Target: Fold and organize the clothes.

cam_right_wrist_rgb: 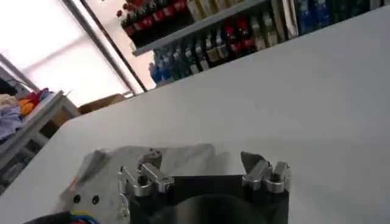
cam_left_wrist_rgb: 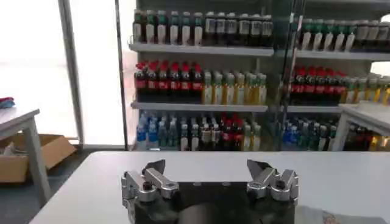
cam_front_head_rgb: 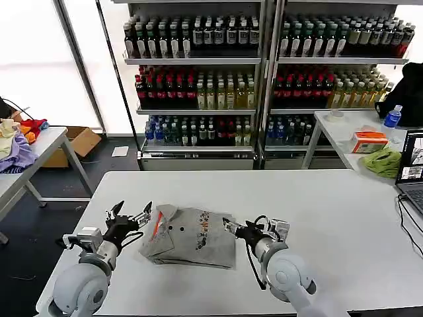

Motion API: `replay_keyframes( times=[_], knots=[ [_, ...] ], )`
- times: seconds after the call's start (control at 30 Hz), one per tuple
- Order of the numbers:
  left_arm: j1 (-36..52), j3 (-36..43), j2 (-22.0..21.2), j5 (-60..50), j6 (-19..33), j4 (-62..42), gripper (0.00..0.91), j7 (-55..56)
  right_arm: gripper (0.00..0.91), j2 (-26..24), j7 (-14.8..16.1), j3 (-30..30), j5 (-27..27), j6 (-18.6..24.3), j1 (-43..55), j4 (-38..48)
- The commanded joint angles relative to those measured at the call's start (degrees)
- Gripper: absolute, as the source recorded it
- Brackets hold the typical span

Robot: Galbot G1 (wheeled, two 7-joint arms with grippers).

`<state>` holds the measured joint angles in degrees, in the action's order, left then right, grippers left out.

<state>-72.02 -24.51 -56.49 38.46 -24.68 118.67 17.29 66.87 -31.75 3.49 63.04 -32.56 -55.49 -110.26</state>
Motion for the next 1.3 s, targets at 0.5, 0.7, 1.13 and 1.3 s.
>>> replay_keyframes(
  times=[0.5, 0.7, 1.13, 1.3],
  knots=[
    [-2.24, -2.81, -0.22, 0.26, -0.84, 0.43, 0.907, 0.97, 0.0, 1.84, -2.5, -4.61, 1.98, -0.62, 2.99, 5.9],
    [-2.35, -2.88, -0.47, 0.24, -0.93, 0.81, 0.907, 0.99, 0.0, 1.69, -2.46, -4.34, 1.67, -0.62, 2.08, 5.24],
    [-3.31, -3.38, -1.13, 0.07, -1.0, 1.65, 0.907, 1.12, 0.0, -2.64, -1.01, -2.07, -0.03, -0.66, 1.86, 4.5],
    [-3.04, -3.17, -1.41, 0.05, -1.2, 1.93, 0.907, 1.32, 0.0, -7.49, 0.43, 1.08, 0.41, -0.72, 3.6, 4.18]
  ],
)
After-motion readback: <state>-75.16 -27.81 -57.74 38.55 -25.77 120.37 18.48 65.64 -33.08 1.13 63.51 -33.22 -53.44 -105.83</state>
